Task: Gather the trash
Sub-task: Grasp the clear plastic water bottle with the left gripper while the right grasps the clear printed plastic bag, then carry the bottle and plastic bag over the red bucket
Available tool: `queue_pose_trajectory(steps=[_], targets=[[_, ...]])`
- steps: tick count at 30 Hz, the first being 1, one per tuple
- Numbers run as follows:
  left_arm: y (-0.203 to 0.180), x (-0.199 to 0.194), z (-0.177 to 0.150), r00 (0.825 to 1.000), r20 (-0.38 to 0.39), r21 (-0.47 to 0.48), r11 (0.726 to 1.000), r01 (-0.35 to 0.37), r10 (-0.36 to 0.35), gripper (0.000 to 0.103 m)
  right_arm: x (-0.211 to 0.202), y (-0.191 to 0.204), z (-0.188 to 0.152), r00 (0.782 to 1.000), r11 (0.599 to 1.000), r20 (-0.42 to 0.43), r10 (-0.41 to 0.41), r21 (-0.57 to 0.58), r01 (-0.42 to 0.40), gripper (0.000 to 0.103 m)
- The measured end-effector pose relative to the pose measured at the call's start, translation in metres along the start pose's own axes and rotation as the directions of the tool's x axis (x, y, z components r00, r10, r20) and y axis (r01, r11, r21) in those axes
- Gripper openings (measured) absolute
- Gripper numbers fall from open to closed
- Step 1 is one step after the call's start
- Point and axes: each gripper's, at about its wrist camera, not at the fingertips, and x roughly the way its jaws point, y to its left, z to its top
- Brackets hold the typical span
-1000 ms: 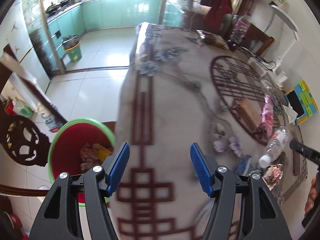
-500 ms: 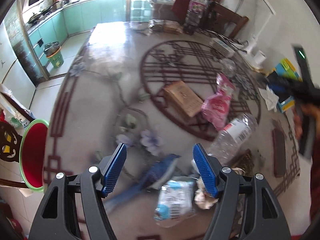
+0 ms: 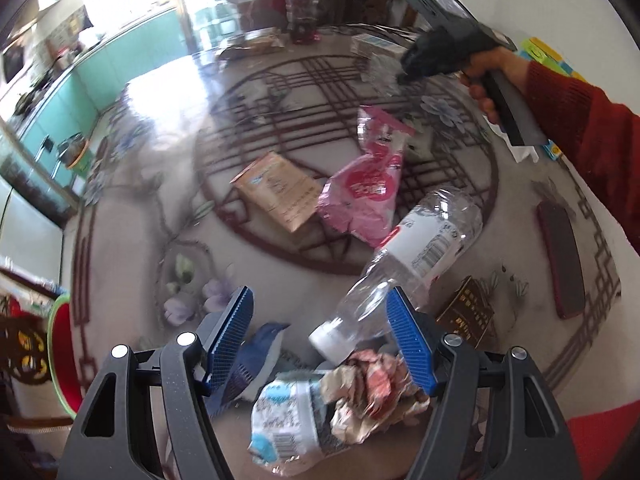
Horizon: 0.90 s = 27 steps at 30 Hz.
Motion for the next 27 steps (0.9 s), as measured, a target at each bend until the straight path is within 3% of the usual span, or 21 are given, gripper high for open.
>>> queue_pose_trajectory(steps=[2,7,12,16,19,27], targets=[[-0.011,0.009,0.008,1.000,-0.009,0.049,0.998,0.024,-0.024,0.066,-0.014,-0.001,-0.007,0.998,0.999,0.044,0.044,0.006,-0.045,0.006],[-0.041,0.032,0.021,0.992,-0.053,0.183,0.975,0.122,-0.114,0.066,-0.043,0.000,-0.033,0.993,0.997,0.100,0.068,-0.028,-0.065,0.005],[-0.049,0.061,0.028,0.976,-0.141,0.170,0.968,0.187,-0.164,0.062,-0.051,-0.008,-0.064,0.994,0.996,0.061,0.092,-0.017,-0.091,0.006],[-0.043,0.061,0.034,0.967,-0.121,0.122,0.964,0.237,-0.223,0.048,-0.051,-0.022,-0.082,0.994,0.992,0.033,0.104,0.063,-0.106,0.006],[-0.041,0.053,0.032,0.965,-0.088,0.110,0.961,0.256,-0.247,0.048,-0.054,-0.022,-0.093,0.994,0.991,0.021,0.110,0.072,-0.111,0.006],[-0.020,0.003,0.031,0.981,0.070,0.019,0.984,0.179,-0.180,0.048,-0.089,0.002,-0.103,0.985,0.986,0.097,0.144,0.068,-0.151,0.006]])
